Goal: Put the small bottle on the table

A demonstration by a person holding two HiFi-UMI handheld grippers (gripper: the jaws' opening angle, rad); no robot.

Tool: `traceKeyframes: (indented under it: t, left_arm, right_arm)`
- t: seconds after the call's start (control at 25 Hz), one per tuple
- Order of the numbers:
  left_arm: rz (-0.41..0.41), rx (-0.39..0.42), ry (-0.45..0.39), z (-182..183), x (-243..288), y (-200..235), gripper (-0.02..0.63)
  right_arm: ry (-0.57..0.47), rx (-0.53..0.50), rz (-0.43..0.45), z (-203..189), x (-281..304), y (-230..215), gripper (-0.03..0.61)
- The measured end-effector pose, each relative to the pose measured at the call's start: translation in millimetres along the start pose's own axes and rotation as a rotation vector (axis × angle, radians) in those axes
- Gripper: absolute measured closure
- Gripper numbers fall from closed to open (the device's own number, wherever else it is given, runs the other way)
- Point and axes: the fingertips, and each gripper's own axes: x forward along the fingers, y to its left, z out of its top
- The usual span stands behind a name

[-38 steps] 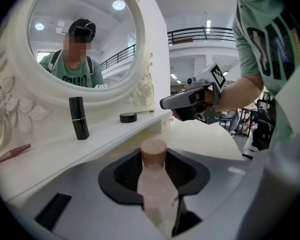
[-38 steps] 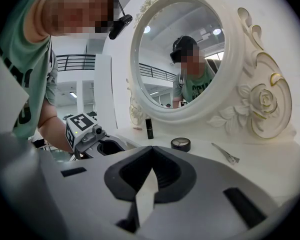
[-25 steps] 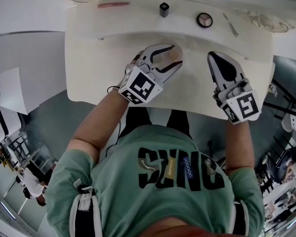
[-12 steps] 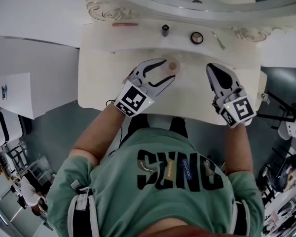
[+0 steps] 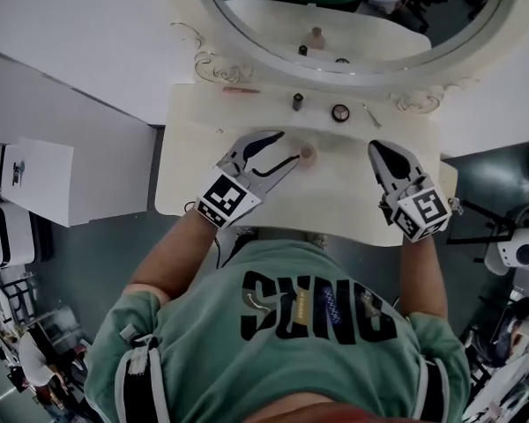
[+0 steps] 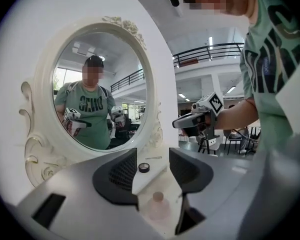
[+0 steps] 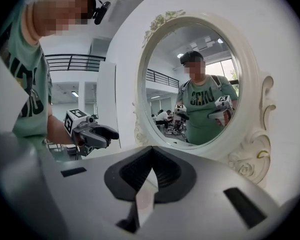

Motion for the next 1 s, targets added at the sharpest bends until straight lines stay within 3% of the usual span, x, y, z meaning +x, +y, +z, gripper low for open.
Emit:
traceKeyframes:
  t: [0.6,0.72,1.0]
  left_arm:
    - [0.089,-0.135,-0.107,71,-53,18,0.589]
    - [0.095,-0.161,-0.117,80,-58,21,0.604]
    - [0.073,-0.139,-0.107,91,-63,13,0.605]
  right_arm:
    - [-0.049,-0.018,0.032,73,-27,22,0.584]
    - [-0.055,-0.023,0.045,78,-27,26,0.584]
    - [-0.047,-0.034,0.062,79,-29,30,0.584]
